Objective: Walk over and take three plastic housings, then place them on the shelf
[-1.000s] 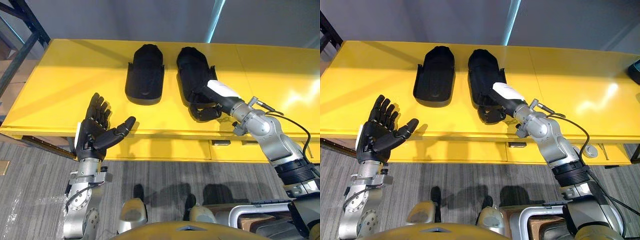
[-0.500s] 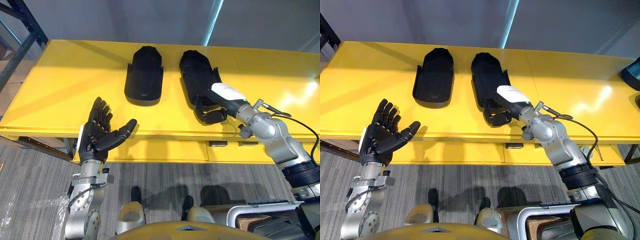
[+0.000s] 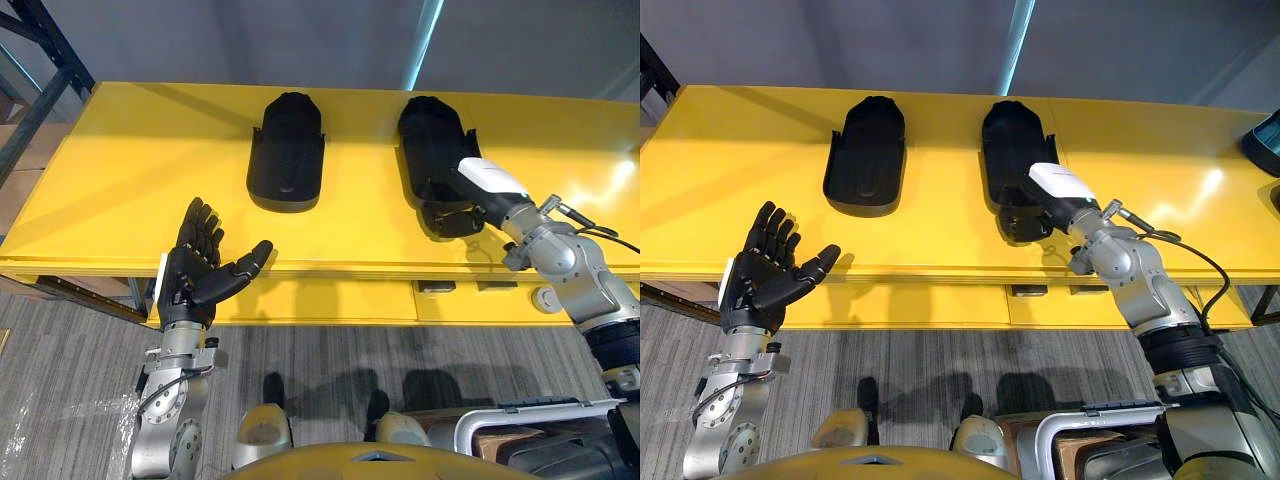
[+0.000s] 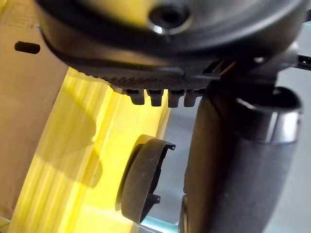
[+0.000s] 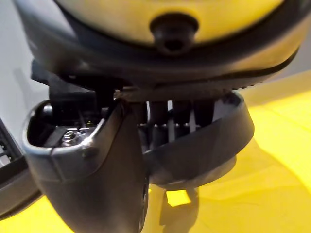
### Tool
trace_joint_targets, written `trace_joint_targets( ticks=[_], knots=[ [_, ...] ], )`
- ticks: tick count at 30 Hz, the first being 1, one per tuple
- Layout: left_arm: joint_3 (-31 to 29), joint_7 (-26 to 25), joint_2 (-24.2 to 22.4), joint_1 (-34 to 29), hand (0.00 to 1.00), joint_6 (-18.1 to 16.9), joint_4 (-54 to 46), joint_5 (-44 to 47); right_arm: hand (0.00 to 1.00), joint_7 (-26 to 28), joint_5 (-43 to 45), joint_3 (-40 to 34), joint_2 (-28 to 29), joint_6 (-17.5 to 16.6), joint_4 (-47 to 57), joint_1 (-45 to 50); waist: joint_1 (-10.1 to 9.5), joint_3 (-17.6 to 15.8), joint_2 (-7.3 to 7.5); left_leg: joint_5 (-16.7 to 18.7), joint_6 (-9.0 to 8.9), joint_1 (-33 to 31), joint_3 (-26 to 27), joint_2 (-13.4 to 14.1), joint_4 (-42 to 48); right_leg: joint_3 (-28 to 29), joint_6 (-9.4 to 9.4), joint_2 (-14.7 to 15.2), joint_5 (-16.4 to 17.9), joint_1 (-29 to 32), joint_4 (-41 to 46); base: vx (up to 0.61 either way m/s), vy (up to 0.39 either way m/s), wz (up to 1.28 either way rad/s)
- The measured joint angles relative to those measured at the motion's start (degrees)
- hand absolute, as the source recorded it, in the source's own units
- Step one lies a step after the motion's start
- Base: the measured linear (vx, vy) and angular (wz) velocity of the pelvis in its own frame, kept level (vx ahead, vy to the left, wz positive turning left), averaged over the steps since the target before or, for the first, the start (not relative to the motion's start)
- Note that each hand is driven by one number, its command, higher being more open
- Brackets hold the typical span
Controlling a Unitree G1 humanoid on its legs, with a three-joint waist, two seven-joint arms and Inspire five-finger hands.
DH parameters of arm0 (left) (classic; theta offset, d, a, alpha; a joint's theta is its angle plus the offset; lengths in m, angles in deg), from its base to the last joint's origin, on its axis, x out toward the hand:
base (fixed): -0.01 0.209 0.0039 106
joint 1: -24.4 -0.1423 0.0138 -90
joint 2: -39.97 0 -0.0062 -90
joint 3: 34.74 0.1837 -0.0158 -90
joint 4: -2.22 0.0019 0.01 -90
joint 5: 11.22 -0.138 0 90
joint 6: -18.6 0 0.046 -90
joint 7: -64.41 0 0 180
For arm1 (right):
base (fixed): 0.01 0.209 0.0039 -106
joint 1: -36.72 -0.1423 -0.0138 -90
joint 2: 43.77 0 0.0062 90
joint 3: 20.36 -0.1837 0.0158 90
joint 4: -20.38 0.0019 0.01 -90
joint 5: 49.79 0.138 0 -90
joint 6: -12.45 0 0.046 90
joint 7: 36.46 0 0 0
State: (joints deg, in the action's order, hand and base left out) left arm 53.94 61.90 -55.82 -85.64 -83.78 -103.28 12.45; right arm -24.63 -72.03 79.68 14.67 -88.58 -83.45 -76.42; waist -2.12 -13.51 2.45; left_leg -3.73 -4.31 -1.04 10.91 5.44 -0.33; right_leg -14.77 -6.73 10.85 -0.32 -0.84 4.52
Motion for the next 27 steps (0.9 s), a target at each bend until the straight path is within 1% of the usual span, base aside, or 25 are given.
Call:
trace_joint_targets(
  ticks=[2, 4, 8, 12, 17, 18, 27],
  knots=[
    [0.0, 0.0, 0.0, 0.1, 1.0, 0.0, 0.0, 0.0, 0.0, -0.4, 0.0, 0.0, -0.6, -0.7, -0.3, -0.4, 0.29, 0.1, -0.12, -0.1, 0.0, -0.4, -0.3, 0.0, 0.1, -0.3, 0.0, 0.0, 0.0, 0.2, 0.0, -0.01, 0.004, 0.07],
    [0.0, 0.0, 0.0, 0.1, 1.0, 0.0, 0.0, 0.0, 0.0, -0.9, 0.0, 0.0, -1.9, -2.2, -0.9, -0.4, 0.17, 0.1, -0.28, -0.1, -0.01, -0.5, -0.3, -0.1, 0.1, -0.3, 0.0, 0.0, 0.0, 0.3, 0.0, 0.0, 0.0, 0.0],
    [0.7, 0.0, 0.0, 0.0, 1.0, -0.1, 0.4, 0.0, 0.0, -1.2, 0.0, 0.1, -3.7, -4.8, -3.2, -1.3, 0.18, 0.6, -1.24, -0.1, -0.02, -0.5, -0.3, -0.2, 0.1, -0.3, 0.0, 0.0, 0.0, 0.3, 0.0, 0.0, 0.0, 0.0],
    [1.2, 0.1, 0.0, 0.1, 1.0, -0.1, 0.4, 0.0, 0.0, -1.7, 0.0, 0.7, -3.8, -5.5, -5.2, -2.9, 0.44, 0.6, -1.85, -0.2, -0.06, -0.5, -0.3, -0.1, 0.0, -0.3, 0.01, 0.0, 0.0, 0.3, 0.1, 0.0, 0.0, 0.0],
    [1.1, 0.1, 0.0, 0.1, 1.0, -0.1, 0.4, 0.0, 0.0, -2.0, 0.0, 1.4, -3.8, -6.0, -6.8, -3.5, 0.44, 0.6, -2.11, -0.5, -0.05, -0.6, -0.5, -0.2, -0.2, -0.4, 0.01, 0.0, 0.0, 0.4, 0.1, 0.0, 0.0, 0.0],
    [1.1, 0.1, 0.0, 0.1, 1.0, -0.1, 0.4, 0.0, 1.0, -2.1, 0.0, 1.5, -3.8, -6.0, -6.8, -3.6, 0.45, 0.6, -2.2, -0.5, -0.05, -0.6, -0.5, -0.2, -0.3, -0.5, 0.01, 0.0, 0.0, 0.5, 0.1, 0.0, 0.0, 0.0],
    [1.2, 0.1, 0.0, 0.2, 1.0, -0.1, 0.4, 0.0, 1.0, -2.2, 0.0, 1.8, -3.8, -6.1, -6.8, -3.7, 0.64, 0.7, -3.05, -1.2, -0.07, -0.4, -0.6, -0.3, -1.0, -0.6, 0.01, 0.0, 0.0, 0.6, 0.1, 0.0, 0.0, 0.0]
  ],
)
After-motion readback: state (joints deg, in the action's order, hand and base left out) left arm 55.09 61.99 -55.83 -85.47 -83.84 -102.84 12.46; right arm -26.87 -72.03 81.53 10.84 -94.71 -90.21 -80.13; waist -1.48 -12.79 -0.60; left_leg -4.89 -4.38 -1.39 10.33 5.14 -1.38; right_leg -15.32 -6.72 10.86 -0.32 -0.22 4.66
